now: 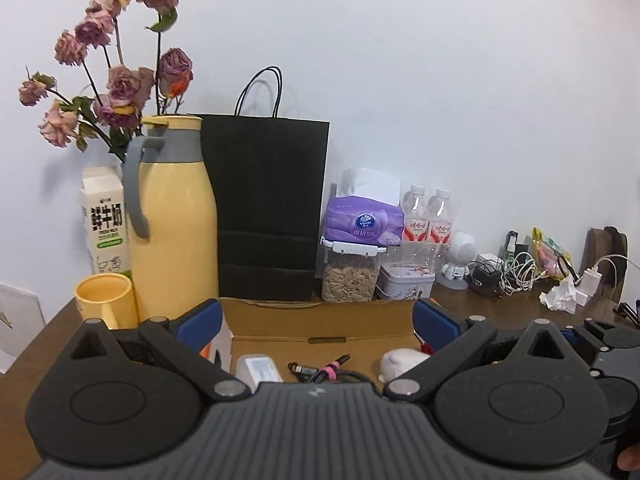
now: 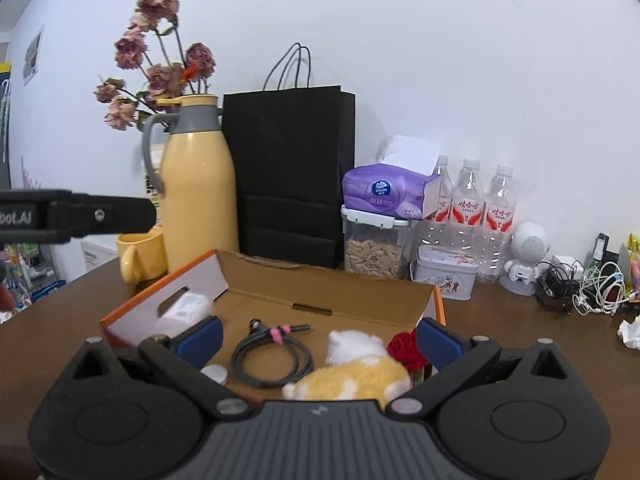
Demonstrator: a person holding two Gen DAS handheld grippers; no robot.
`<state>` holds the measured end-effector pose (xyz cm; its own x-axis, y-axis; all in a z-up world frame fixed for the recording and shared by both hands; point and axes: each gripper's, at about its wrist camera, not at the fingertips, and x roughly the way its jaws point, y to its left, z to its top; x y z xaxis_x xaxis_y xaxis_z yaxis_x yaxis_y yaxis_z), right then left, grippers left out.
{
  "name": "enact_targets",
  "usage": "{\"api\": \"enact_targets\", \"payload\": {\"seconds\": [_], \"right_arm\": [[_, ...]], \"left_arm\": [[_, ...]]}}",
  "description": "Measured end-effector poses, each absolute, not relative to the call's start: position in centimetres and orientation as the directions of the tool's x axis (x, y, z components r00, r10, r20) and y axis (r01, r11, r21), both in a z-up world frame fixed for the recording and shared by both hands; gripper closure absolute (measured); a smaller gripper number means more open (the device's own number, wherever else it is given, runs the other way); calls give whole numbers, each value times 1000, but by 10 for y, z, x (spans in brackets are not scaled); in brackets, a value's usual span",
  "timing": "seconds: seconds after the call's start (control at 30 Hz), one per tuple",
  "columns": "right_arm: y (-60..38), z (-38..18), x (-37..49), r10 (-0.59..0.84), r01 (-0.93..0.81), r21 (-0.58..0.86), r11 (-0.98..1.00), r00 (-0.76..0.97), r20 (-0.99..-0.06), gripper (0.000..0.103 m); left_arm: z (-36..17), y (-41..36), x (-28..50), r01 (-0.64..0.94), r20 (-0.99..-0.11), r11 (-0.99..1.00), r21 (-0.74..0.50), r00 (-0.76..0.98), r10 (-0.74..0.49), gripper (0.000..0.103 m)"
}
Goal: Organize objects
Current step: 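Withdraw both grippers from the box back over the table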
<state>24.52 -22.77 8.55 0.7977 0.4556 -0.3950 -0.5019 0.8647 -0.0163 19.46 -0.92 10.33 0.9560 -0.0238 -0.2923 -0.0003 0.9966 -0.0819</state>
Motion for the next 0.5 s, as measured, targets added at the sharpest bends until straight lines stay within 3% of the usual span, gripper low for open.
{"api": "enact_targets", "payload": {"seconds": [0.5], "right_arm": [[-250,61,158,459,-516,8,856,753,-472,0]], "left_arm": [[86,-7,115,14,-383,999,-33,923,-26,0]]}}
